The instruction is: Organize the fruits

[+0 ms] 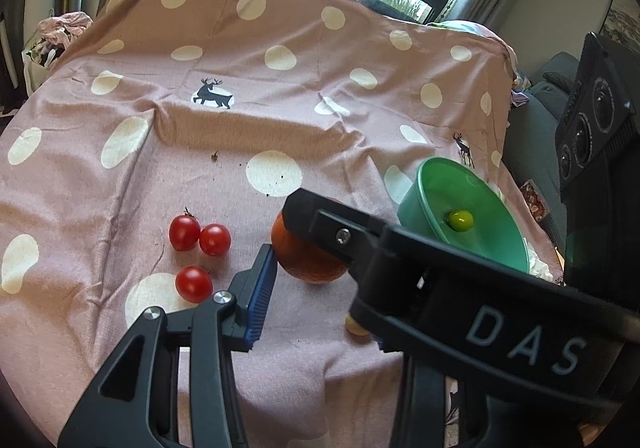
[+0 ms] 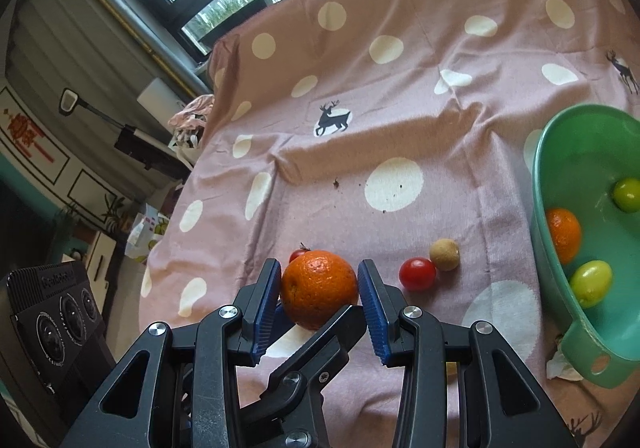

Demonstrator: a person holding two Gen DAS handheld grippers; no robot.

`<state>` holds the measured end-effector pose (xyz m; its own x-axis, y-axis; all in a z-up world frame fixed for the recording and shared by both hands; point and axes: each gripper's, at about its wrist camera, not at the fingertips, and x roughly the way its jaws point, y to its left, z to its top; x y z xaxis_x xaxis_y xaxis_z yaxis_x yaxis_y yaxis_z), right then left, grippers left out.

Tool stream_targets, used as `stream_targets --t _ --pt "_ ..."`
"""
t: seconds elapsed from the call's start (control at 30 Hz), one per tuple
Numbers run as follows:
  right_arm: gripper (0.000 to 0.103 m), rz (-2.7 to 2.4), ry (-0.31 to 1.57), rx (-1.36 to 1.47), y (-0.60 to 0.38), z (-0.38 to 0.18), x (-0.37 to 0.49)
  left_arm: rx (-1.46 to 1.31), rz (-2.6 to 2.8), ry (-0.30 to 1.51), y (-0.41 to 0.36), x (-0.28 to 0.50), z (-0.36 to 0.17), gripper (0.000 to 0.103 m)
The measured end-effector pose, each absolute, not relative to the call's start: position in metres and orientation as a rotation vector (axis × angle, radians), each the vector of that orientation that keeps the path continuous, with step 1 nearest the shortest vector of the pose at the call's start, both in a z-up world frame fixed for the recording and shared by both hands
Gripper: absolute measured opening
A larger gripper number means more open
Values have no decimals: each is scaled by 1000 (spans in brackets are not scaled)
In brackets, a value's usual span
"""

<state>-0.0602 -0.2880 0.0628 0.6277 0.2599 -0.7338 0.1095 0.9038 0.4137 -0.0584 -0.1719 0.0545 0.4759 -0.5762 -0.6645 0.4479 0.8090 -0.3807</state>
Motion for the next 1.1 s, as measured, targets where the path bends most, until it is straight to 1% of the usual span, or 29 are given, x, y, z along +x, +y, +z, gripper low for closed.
stream_targets --t 0.6,1.1 --pt "44 102 804 418 -290 87 -76 -142 -642 777 -178 -75 78 40" --pt "44 71 720 463 -317 104 -96 -86 -705 720 -209 -85 96 40"
